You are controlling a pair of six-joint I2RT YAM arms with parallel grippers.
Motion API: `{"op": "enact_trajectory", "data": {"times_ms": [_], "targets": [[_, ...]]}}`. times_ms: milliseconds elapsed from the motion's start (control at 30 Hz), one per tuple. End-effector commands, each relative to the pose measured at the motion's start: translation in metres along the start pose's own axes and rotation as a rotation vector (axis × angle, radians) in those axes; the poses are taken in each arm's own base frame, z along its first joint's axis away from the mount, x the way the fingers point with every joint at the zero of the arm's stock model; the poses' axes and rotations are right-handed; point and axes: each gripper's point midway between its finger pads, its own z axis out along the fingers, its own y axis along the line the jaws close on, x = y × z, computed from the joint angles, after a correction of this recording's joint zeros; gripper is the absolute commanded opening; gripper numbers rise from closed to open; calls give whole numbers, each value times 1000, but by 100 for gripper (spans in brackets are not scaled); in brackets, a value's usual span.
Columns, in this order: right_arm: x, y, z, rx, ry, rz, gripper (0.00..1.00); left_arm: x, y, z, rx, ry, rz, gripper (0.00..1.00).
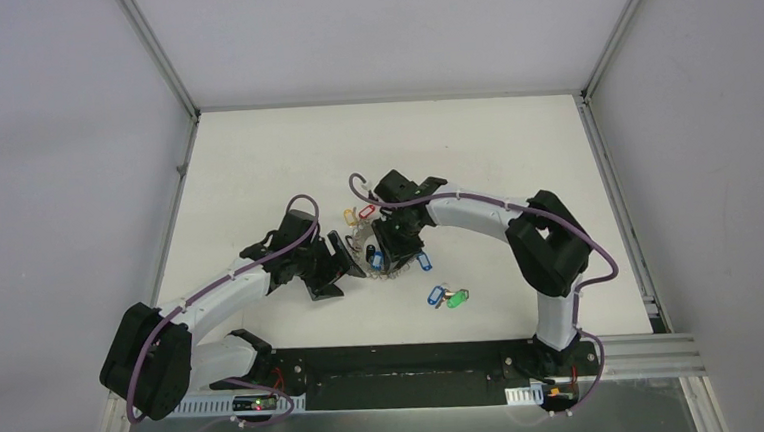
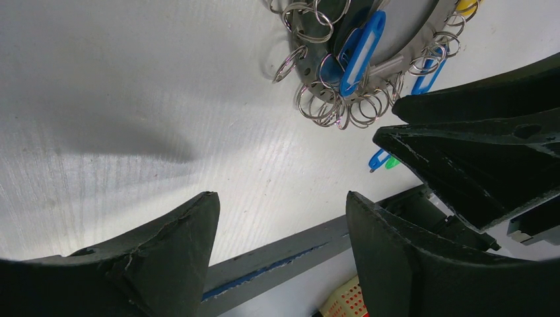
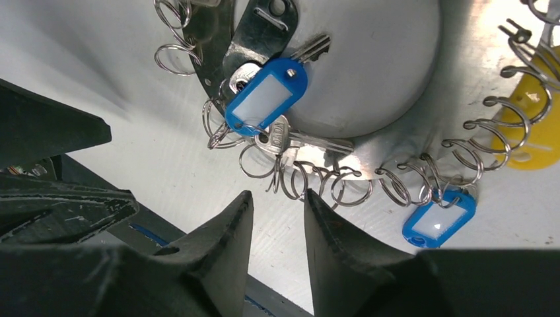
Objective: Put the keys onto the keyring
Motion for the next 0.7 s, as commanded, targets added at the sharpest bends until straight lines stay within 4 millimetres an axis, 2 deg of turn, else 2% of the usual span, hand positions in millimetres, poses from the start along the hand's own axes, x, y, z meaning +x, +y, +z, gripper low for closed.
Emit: {"op": "enact_trajectory", "data": {"times_ms": [0,367,467,533,667], "targets": [[-13,8,-1,6,-27,-39,36,-3,-5,-2,22,-7,14,72],[-7,8,13,44,13,-69,30,-2,-5,-3,26,-5,15,72],[-5,6,14,62,23,-78,23,-1,-3,-3,24,-6,12,72],[-5,6,13,68,20,-87,14,-1,-3,-4,26,-9,10,72],[-5,7,5,76,6,-108,3,-1,-2,-6,26,-19,12,72]]}}
